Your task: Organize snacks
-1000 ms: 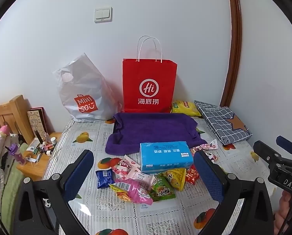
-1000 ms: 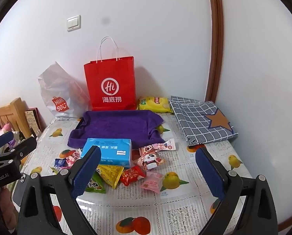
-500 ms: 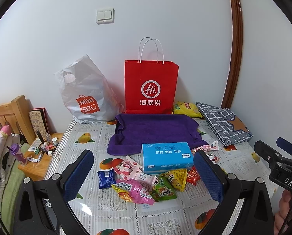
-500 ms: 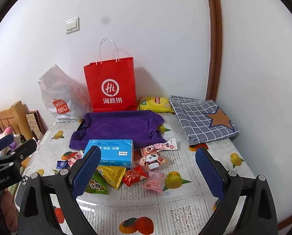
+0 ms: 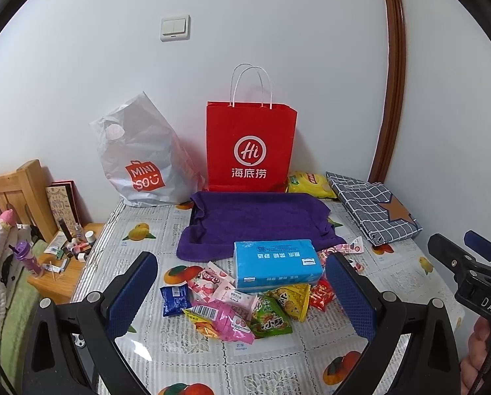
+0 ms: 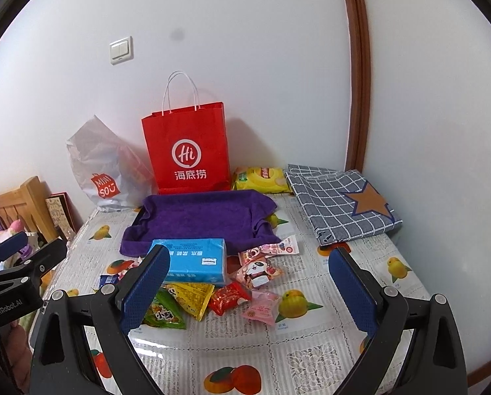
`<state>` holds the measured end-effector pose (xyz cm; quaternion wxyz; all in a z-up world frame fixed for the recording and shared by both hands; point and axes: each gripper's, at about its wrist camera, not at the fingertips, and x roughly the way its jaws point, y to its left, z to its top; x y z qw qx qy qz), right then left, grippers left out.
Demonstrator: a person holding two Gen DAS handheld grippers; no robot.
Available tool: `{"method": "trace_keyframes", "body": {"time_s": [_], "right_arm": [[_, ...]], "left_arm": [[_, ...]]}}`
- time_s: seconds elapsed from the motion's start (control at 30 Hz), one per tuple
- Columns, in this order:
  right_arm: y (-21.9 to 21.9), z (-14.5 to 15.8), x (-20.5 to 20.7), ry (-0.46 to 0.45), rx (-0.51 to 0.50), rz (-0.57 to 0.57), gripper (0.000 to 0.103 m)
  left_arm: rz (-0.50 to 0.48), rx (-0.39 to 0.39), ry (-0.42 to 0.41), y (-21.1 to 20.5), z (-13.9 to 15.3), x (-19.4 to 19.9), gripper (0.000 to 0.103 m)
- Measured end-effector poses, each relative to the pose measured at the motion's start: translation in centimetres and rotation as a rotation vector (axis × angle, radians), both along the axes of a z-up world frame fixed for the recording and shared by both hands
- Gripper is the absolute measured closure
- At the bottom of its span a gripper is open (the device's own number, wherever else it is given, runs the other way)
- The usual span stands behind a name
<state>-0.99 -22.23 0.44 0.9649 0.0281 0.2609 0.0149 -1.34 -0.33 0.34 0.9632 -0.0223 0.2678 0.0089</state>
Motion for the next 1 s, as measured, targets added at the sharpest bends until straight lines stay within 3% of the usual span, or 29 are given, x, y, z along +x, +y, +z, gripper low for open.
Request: {"method": "trace_keyframes", "body": {"time_s": [1.0], "right_arm": [[0.05,-0.04,-0.53,-0.01,0.008,0.007,0.006]], "left_arm": [[-0.006,0.001,-0.003,-0.19,-0.05,-0.29,0.001]]}}
